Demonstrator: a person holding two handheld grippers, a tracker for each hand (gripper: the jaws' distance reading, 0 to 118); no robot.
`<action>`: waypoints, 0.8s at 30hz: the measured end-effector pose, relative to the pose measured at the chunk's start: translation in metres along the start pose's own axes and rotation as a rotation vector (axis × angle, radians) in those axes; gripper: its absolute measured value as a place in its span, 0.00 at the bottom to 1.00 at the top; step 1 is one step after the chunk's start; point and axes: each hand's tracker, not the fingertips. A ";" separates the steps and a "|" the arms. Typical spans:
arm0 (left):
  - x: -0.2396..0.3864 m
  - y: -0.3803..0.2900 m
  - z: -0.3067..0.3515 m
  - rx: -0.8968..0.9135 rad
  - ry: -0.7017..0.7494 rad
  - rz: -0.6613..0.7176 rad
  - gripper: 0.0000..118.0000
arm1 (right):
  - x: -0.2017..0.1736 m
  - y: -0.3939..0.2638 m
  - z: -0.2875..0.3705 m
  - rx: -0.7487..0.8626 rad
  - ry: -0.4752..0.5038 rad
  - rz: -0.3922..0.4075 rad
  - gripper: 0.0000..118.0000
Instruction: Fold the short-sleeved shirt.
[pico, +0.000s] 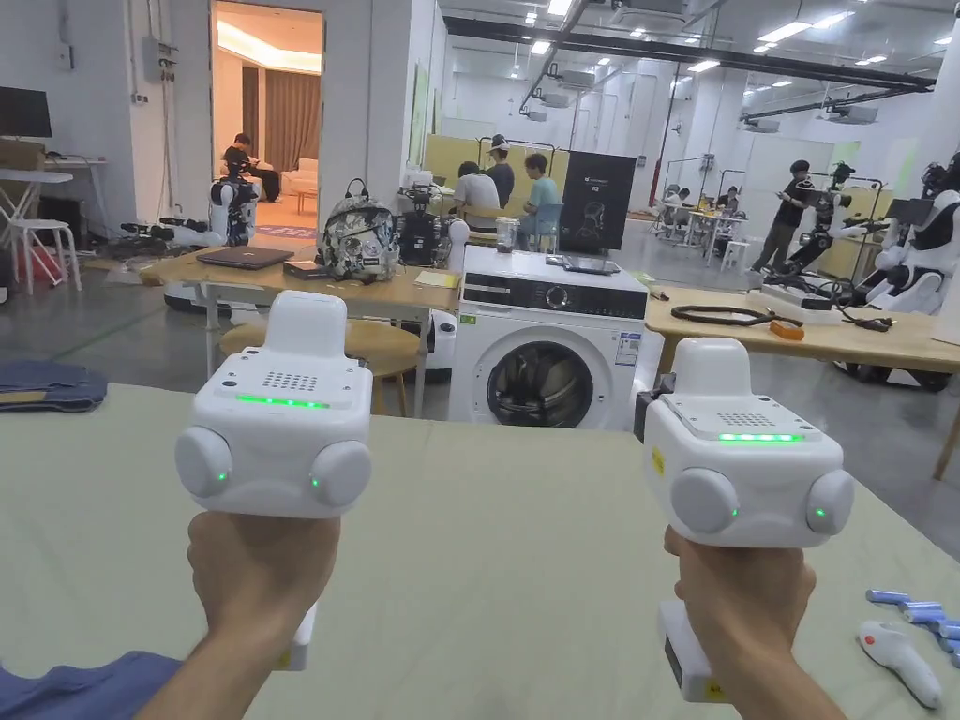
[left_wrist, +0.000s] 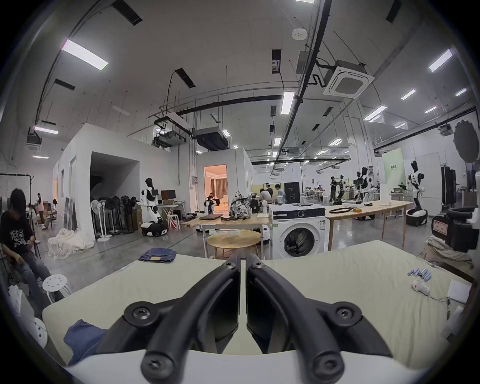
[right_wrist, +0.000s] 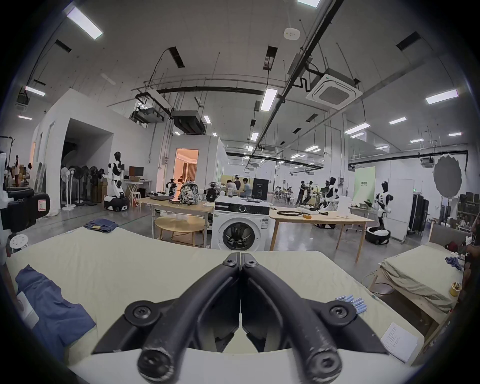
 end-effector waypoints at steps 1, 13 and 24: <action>0.000 -0.002 0.000 -0.001 0.003 -0.003 0.00 | -0.002 -0.002 0.001 0.001 0.003 0.003 0.00; -0.085 -0.051 0.015 -0.122 0.090 -0.082 0.00 | -0.029 -0.021 0.002 0.013 0.085 0.013 0.00; -0.281 -0.206 0.054 -0.571 0.328 -0.027 1.00 | -0.060 -0.058 -0.030 -0.052 0.145 0.030 0.00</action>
